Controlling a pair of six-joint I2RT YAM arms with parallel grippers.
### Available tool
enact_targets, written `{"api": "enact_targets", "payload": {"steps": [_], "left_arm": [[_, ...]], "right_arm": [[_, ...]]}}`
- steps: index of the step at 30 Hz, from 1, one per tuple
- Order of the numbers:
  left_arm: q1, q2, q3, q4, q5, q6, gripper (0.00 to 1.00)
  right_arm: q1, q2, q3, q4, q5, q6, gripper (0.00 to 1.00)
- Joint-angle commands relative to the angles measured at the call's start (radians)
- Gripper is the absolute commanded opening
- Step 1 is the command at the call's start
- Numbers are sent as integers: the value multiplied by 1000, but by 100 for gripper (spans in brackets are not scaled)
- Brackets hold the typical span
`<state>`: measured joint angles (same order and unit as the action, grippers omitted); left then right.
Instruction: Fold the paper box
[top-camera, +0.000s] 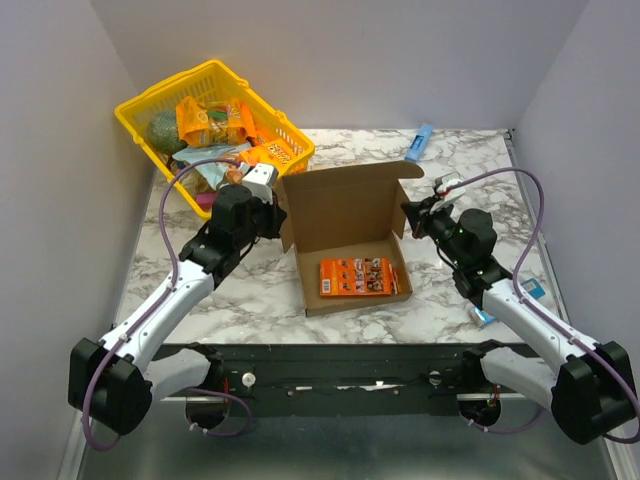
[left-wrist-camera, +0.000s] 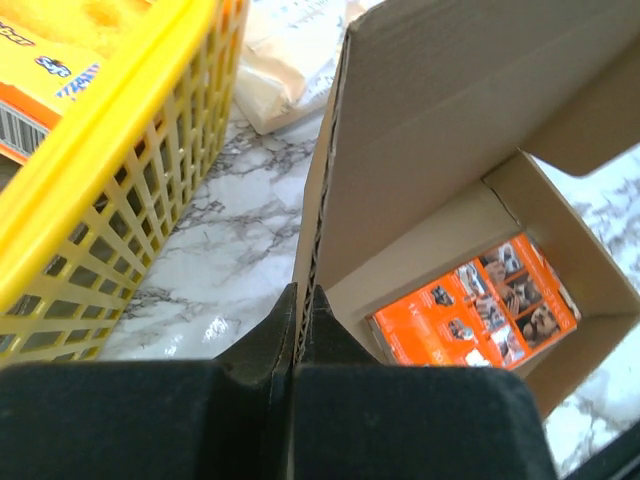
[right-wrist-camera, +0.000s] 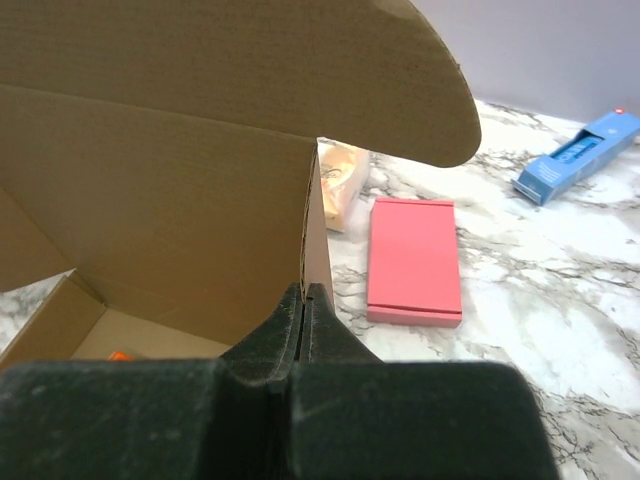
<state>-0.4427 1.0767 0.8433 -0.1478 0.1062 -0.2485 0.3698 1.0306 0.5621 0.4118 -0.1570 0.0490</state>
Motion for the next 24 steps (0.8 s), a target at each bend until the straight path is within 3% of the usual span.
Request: {"api": "enact_targets", "payload": {"steps": [1,15,24], "left_arm": [[-54,64,69,112,-140,-107,0],[-182,201,77,273,-316,-232,0],[-195,236,105,300,-293,-317,0]], "right_arm": [[69,0,-10,123,91,69,1],[190,106,-24,259,272,98,1],[215,105,-86,265,312,115,1]]}}
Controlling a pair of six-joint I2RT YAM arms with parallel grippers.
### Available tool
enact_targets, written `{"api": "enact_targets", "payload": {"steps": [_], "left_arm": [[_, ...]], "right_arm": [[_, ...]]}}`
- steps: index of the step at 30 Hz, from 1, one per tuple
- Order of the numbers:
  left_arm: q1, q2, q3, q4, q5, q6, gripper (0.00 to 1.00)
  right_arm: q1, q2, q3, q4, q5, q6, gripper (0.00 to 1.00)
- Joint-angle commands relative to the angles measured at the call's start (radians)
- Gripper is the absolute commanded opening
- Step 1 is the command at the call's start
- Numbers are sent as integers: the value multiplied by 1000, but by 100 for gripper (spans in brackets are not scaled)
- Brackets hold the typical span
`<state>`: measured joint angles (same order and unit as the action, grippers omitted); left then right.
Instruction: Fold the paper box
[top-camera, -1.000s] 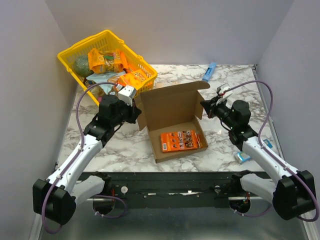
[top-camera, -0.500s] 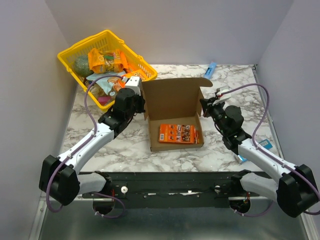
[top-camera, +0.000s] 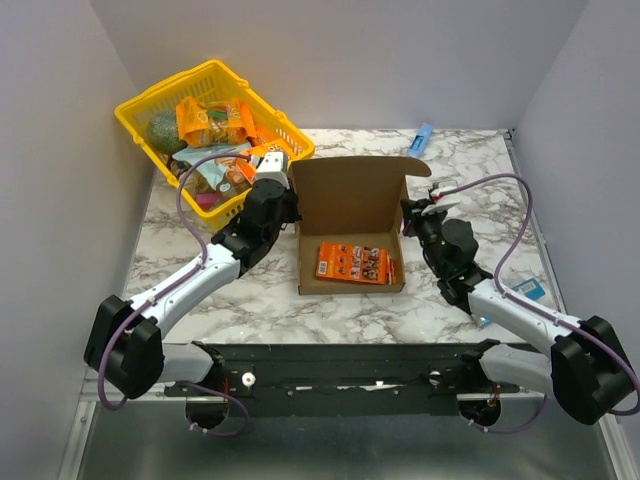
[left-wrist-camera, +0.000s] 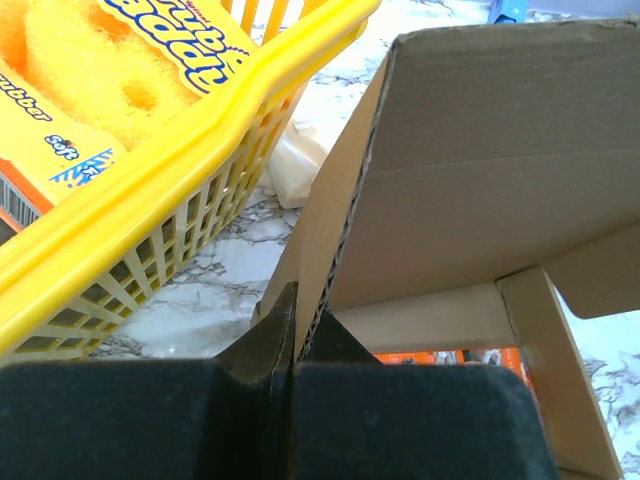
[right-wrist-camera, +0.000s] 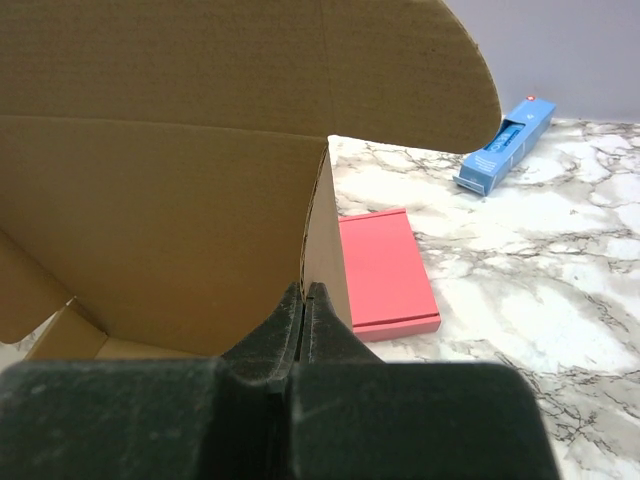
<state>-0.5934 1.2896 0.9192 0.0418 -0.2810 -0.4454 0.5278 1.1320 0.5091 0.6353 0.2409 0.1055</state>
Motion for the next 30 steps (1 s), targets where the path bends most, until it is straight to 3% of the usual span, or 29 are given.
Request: {"api": "enact_targets", "payload": {"steps": [1,21,30], "left_arm": [[-45,27,30,112,95,-125,0],[-94,30,-48,182,92,-274,0],[-109,-50,-261,194,69,-285,0]], "right_arm": [[58,0,-40,41,-81,62,1],[72,-24,-115,21,-54,94,1],[74,-40,-142,7,-49,100,1]]}}
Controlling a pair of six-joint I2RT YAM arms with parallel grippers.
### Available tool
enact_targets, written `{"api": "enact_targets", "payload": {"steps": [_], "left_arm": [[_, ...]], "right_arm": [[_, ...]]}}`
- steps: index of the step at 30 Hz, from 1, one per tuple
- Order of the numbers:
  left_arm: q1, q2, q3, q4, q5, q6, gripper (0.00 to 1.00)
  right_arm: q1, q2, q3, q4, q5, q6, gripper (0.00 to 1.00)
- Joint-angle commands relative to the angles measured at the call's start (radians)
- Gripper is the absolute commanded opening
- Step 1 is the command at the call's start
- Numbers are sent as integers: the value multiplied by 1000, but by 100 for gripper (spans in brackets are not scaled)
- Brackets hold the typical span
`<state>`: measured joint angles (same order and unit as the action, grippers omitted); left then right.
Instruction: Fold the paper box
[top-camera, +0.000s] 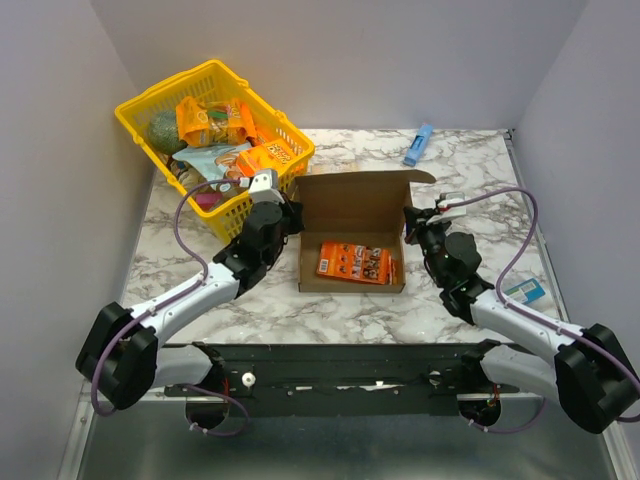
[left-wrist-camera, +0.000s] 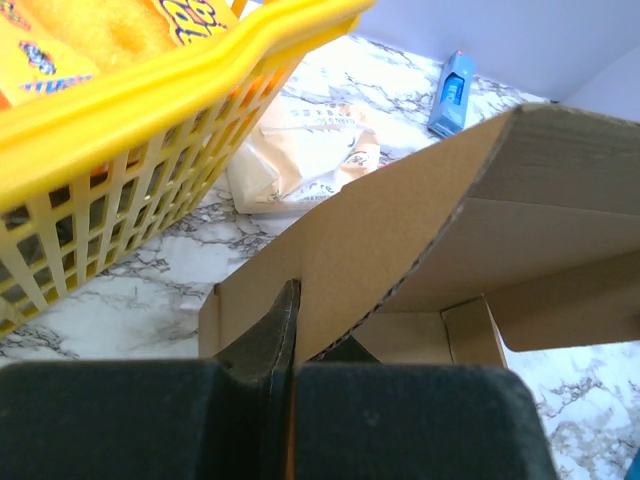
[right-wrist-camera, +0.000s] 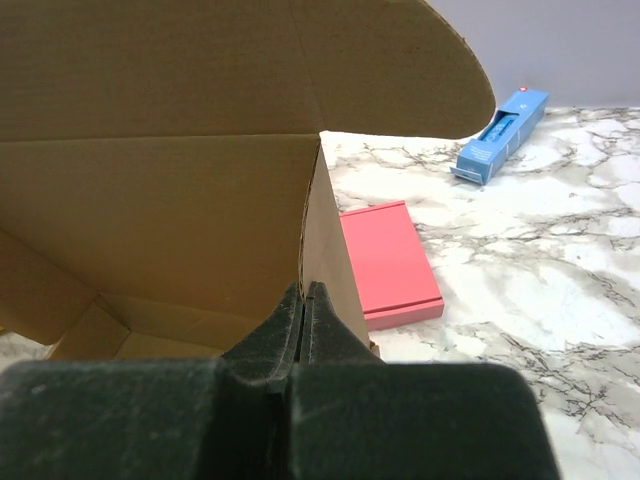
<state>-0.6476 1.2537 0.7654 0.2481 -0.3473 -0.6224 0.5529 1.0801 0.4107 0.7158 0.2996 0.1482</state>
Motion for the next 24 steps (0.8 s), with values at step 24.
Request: {"api": "enact_targets", "payload": {"steps": [24], "left_arm": [[-113,-54,-307,23,110,-91,0]], "right_arm": [[70,-72,-174,-196,-45,162,1]]}}
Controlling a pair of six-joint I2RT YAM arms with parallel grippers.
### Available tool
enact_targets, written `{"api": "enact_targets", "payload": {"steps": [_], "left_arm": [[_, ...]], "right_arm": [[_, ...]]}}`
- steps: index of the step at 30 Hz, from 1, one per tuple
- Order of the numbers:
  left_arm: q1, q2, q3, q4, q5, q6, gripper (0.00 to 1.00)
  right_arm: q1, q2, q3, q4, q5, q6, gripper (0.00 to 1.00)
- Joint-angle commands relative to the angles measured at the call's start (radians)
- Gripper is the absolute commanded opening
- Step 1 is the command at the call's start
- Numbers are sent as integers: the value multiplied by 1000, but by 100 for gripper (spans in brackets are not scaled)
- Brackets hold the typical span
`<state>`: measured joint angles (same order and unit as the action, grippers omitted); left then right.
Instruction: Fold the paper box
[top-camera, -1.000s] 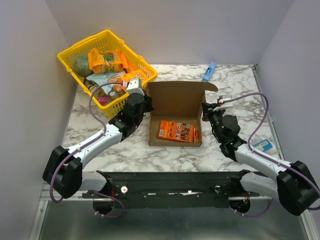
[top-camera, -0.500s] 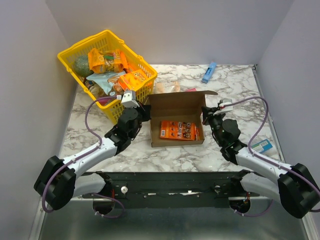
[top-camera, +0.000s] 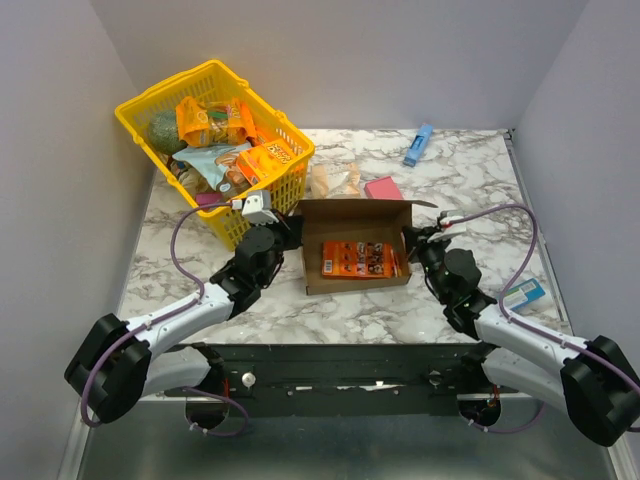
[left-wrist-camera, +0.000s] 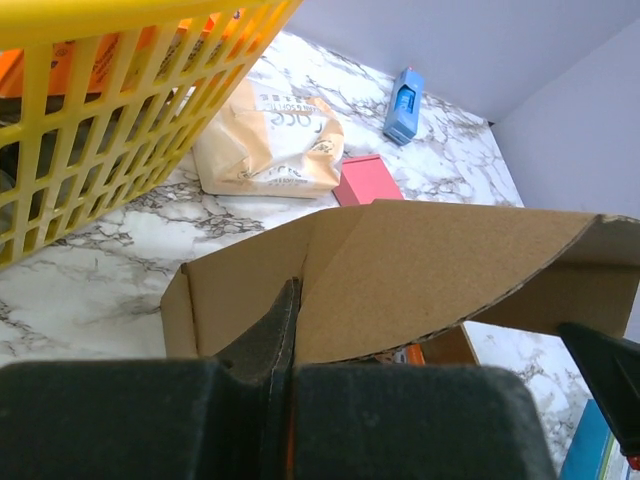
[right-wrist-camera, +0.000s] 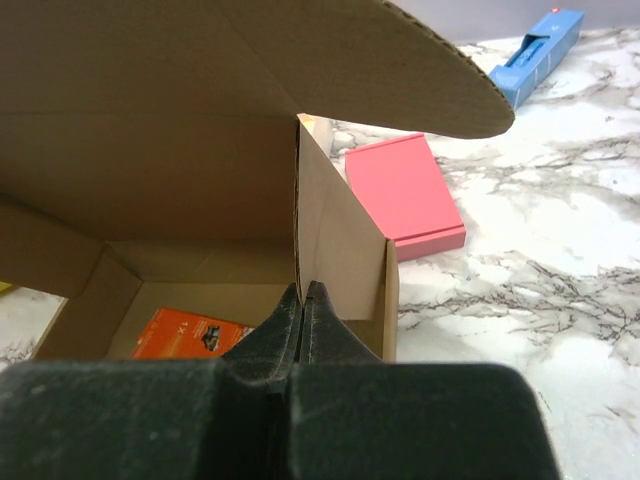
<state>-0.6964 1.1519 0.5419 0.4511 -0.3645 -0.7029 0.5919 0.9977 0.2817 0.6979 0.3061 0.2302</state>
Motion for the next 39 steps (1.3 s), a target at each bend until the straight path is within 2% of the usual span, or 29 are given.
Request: {"api": "enact_targets", "payload": {"steps": [1,6,9,12,15,16,19,25,32,39], "left_arm": [[-71,49,-100,-166,125,2,0],[-123,63,-135,-143,87,136,0],[-164,57,-161,-144,16,184,0],[-186,46,-195,-150,-71,221,0],[-192,31,-224,-163,-143,232,0],[-198,26,-243,-132,-143,235,0],[-207,32,-231,-146,-188,232,0],[-219,71,-218,-141,-215,244,0],[-230,100,-181,-203,-283,206,0],[-232,98,-195,-203,-286,177,0]], "right_arm": [[32,9,-53,-193,-53,87,1],[42,-16,-88,-222,-59,147,1],[45,-48,-108,-245,-53,173,4],[45,-91,-107,-267,-59,188,15],[45,-128,-76,-348,-53,213,35],[45,-154,-67,-395,-44,222,44],[45,-197,-32,-490,-44,259,54],[45,-290,23,-676,-108,304,64],[45,-488,94,-935,-199,366,66],[45,-657,178,-1175,-274,350,71]]}}
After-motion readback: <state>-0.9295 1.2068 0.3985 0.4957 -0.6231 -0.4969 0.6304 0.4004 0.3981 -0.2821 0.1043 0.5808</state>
